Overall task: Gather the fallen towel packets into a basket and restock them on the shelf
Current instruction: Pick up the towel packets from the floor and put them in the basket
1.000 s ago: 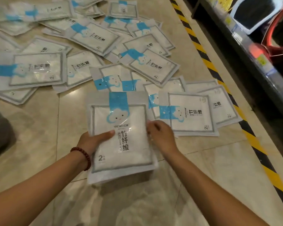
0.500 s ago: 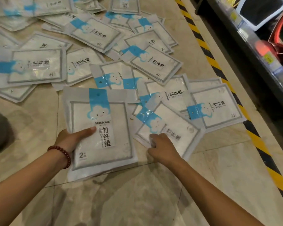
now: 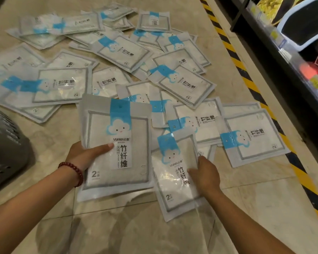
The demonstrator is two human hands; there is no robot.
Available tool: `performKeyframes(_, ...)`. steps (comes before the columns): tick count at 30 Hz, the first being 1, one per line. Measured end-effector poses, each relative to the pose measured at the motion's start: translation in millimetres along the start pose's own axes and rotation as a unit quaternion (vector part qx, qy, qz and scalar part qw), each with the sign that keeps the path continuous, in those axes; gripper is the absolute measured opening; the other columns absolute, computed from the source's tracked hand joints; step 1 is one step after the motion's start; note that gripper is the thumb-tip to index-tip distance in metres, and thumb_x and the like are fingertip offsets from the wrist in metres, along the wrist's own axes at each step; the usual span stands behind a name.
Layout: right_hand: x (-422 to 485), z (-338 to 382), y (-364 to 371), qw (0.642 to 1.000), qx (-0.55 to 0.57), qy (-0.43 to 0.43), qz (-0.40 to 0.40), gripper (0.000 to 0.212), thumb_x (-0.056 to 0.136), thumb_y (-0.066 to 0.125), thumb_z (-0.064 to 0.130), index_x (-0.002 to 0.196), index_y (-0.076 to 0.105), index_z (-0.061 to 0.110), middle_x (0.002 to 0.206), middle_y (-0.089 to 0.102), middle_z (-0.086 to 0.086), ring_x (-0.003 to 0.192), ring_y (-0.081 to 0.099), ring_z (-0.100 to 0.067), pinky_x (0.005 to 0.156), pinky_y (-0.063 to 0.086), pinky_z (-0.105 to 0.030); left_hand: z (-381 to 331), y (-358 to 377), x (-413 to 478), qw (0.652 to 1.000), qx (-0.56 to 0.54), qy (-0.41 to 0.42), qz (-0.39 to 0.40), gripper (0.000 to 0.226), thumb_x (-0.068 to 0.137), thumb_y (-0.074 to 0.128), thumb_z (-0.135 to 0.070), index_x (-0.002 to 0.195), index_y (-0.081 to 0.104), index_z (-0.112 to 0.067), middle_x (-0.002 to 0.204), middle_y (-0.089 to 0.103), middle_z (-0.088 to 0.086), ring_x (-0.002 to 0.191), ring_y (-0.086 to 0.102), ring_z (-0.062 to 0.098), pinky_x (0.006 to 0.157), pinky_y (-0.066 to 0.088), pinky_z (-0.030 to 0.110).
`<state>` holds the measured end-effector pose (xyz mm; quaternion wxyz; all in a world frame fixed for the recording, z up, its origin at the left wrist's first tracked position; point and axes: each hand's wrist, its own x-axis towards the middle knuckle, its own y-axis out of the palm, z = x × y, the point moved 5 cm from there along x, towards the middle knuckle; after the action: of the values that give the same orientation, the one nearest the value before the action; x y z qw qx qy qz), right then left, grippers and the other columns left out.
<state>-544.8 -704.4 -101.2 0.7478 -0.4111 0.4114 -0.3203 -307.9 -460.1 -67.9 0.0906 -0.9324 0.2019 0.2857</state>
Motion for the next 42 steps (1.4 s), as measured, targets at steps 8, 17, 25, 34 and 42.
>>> performKeyframes(8, -5, 59, -96, 0.952, 0.261, -0.111, -0.11, 0.028, 0.086, 0.061, 0.007, 0.075, 0.041, 0.021, 0.067, 0.048, 0.009, 0.059, 0.044, 0.0, 0.051, 0.035, -0.008, -98, 17, -31, 0.994, -0.04, 0.097, -0.018, 0.048, 0.043, 0.083, -0.029, 0.087, 0.068, -0.018, 0.079, 0.074, -0.001, 0.073, 0.072, 0.017, 0.057, 0.057, 0.029)
performKeyframes(17, -13, 205, -255, 0.873, 0.424, -0.216, -0.11, 0.01, 0.087, 0.061, 0.01, 0.094, 0.057, 0.015, 0.086, 0.063, 0.009, 0.079, 0.059, -0.01, 0.067, 0.042, -0.024, -283, 2, -129, 0.956, -0.106, 0.268, -0.053, 0.045, 0.044, 0.083, -0.026, 0.086, 0.07, -0.016, 0.083, 0.075, -0.001, 0.077, 0.072, 0.016, 0.059, 0.056, 0.025)
performKeyframes(25, -84, 374, -316, 0.798, 0.5, -0.335, -0.033, 0.014, 0.085, 0.063, 0.012, 0.092, 0.058, 0.023, 0.097, 0.069, 0.002, 0.091, 0.066, -0.016, 0.083, 0.054, -0.04, -368, -153, -197, 0.919, -0.129, 0.324, -0.183, 0.058, 0.036, 0.086, -0.034, 0.088, 0.072, -0.014, 0.089, 0.075, 0.004, 0.083, 0.072, 0.023, 0.072, 0.056, 0.037)
performKeyframes(34, -171, 522, -236, 0.791, 0.423, -0.442, 0.021, 0.014, 0.088, 0.061, 0.016, 0.09, 0.05, 0.025, 0.084, 0.056, 0.019, 0.081, 0.057, -0.005, 0.069, 0.044, -0.023, -293, -334, -211, 0.896, -0.214, 0.213, -0.325, 0.033, 0.061, 0.083, -0.015, 0.091, 0.07, -0.01, 0.086, 0.074, 0.007, 0.081, 0.071, 0.025, 0.071, 0.056, 0.037)
performKeyframes(42, -189, 576, -149, 0.819, 0.248, -0.515, 0.044, 0.008, 0.091, 0.056, 0.013, 0.096, 0.051, 0.015, 0.079, 0.049, 0.017, 0.069, 0.045, 0.004, 0.057, 0.035, -0.004, -190, -399, -140, 0.925, -0.19, 0.012, -0.329, 0.021, 0.071, 0.079, -0.01, 0.085, 0.064, -0.008, 0.083, 0.068, 0.013, 0.074, 0.066, 0.027, 0.064, 0.052, 0.033)
